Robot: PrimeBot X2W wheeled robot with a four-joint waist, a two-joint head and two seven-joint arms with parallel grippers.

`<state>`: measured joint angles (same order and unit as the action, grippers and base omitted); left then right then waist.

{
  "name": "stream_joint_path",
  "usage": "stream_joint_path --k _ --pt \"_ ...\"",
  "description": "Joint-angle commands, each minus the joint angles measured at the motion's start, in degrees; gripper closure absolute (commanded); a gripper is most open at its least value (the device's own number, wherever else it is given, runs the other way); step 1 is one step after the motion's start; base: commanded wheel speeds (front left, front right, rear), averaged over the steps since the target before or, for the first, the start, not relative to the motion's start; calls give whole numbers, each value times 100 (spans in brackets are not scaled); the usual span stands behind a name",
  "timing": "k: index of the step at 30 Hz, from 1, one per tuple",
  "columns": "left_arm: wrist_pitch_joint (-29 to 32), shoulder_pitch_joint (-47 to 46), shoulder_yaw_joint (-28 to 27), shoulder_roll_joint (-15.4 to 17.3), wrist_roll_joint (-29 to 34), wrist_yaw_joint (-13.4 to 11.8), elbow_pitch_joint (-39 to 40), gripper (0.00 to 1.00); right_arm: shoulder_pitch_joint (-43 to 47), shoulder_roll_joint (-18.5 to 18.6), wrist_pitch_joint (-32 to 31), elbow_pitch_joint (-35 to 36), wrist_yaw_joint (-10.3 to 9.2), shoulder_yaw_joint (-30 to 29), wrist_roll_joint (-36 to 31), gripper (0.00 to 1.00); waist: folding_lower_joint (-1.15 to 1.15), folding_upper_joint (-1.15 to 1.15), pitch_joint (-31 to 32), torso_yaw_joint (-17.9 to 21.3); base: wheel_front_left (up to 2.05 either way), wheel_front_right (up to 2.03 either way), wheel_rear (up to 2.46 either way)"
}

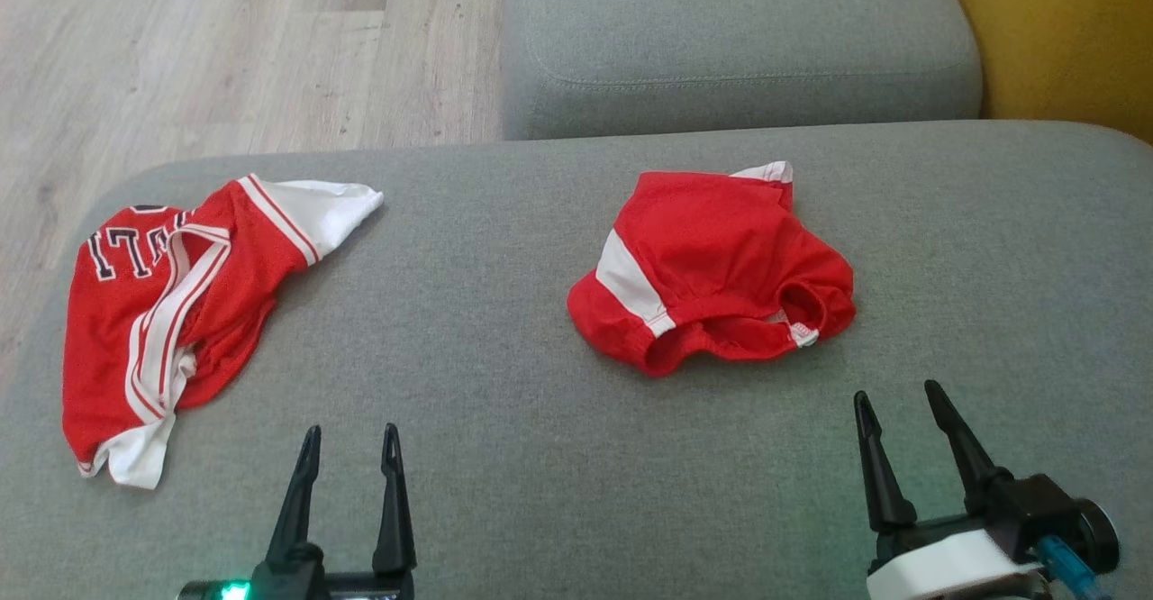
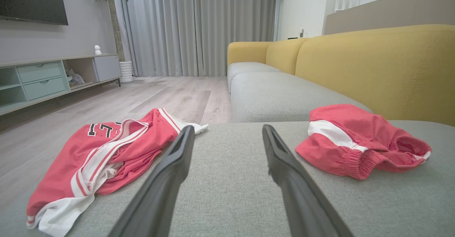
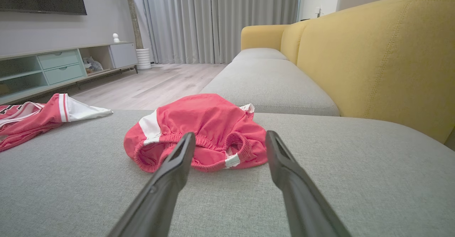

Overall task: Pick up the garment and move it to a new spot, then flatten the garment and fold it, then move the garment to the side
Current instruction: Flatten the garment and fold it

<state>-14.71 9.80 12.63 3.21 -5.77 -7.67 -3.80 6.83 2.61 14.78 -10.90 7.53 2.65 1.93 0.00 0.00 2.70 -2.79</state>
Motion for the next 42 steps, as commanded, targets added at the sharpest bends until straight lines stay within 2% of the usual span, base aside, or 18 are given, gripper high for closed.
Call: stream_joint_path --k 1,11,22,29,36,42 --pt "-29 -168 -179 -33 -72 -70 129 0 -91 27 22 175 -4 148 -38 0 0 0 19 6 0 0 0" --pt "-29 -193 -46 -33 -151 -109 36 0 -50 27 22 153 -4 169 -30 0 0 0 101 -16 0 0 0" --pt "-29 -612 439 -33 -41 129 -177 0 -171 27 22 229 -4 134 52 0 0 0 -135 196 0 0 0" --pt "-29 -1225 894 -33 170 533 -484 0 -326 27 22 295 -4 274 141 0 0 0 -533 636 0 0 0" --pt "105 -2508 1548 -33 405 1010 -1225 0 -678 27 22 461 -4 399 150 0 0 0 -1262 1345 0 0 0" --pt "536 -3426 2181 -33 288 1201 -1833 0 -837 27 22 475 -4 526 157 0 0 0 -1634 2063 0 0 0"
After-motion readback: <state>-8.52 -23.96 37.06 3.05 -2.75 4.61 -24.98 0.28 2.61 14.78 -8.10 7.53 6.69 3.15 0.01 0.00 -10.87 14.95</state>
